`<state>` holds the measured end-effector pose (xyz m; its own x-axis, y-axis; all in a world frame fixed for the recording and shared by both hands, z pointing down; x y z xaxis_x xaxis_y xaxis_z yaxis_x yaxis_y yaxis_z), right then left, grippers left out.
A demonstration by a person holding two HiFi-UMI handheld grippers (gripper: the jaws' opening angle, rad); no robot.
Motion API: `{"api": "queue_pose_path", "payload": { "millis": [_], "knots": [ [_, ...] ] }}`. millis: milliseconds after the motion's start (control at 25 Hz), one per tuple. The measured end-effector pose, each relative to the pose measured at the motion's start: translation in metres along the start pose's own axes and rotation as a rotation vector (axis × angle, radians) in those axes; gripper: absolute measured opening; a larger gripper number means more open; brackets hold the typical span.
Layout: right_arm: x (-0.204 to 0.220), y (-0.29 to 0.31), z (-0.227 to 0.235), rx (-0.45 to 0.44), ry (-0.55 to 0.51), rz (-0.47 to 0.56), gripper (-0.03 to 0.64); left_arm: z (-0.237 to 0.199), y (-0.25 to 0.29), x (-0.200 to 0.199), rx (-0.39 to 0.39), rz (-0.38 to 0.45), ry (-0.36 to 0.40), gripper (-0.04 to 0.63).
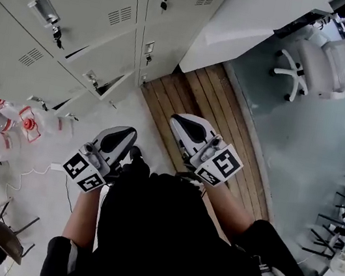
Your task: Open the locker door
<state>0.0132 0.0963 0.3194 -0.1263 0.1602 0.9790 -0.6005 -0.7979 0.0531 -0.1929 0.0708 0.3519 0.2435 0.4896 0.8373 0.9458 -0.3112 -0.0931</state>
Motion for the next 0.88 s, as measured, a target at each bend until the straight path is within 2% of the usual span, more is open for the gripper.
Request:
{"api": "queue_pose_path", "payload": {
  "millis": [400, 680, 880],
  "knots": [
    [-0.001, 0.046, 0.011, 0.02, -0.002, -0.002, 0.012, -0.048, -0.001, -0.02, 0.013, -0.015, 0.011, 0.017],
    [0.011, 0.06, 0.044, 0.022, 0.016, -0.017, 0.012, -0.072, 0.014, -0.013, -0.056, -0.049, 0.053, 0.017],
    [0.019, 0.08, 0.072, 0.002, 0.036, -0.028, 0.013, -0.091, 0.029, -0.014, -0.118, -0.033, 0.039, 0.017]
  ]
}}
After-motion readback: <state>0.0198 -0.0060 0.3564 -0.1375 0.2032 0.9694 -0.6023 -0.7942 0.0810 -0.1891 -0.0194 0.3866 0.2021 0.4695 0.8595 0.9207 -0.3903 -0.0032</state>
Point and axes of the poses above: the fingertips, and each gripper's own axes: y forward along the fingers, z to its right, x out of its underside, the point moved 7 cm from there along -y, backward along the fingers, and after that the axes turned 1 degree about x, right-handed, at the moved point
